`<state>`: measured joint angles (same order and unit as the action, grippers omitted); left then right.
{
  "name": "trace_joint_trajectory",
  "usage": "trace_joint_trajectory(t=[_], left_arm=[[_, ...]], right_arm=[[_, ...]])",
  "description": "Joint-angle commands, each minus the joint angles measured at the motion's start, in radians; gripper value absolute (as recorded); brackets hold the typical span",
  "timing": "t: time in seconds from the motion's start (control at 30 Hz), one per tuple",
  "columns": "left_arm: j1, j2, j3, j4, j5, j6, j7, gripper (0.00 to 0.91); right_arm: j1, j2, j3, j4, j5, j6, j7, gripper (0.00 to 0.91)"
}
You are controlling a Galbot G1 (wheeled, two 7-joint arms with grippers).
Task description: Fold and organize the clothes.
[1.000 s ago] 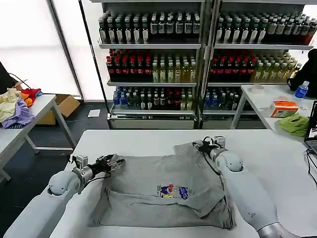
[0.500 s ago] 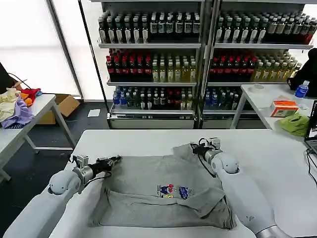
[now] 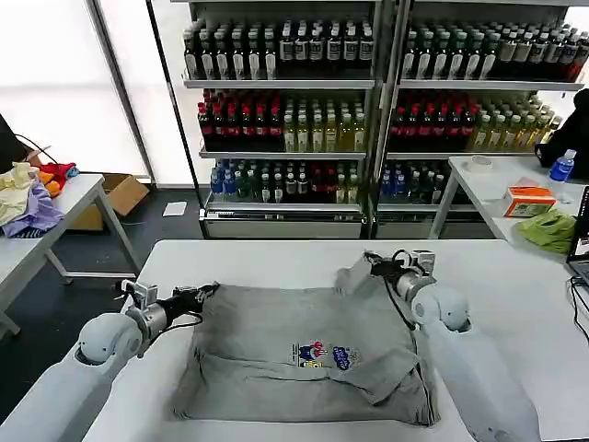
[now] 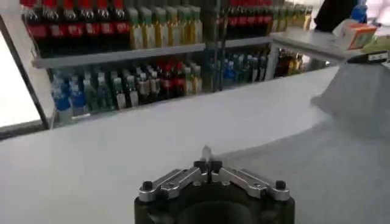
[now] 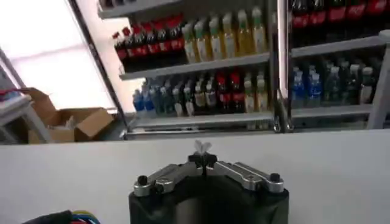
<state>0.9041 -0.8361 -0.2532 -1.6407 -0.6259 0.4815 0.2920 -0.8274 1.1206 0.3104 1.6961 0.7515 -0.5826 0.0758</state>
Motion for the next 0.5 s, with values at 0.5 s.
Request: trace_joint_trajectory(t=[0.5], left_arm=[[0.715,0.007,-0.481,-0.504,0.207,0.054,-0.02,0.01]], right_arm=[[-0.794,0.054,0.325,0.579,-0.1,0.003,0.053,0.0]])
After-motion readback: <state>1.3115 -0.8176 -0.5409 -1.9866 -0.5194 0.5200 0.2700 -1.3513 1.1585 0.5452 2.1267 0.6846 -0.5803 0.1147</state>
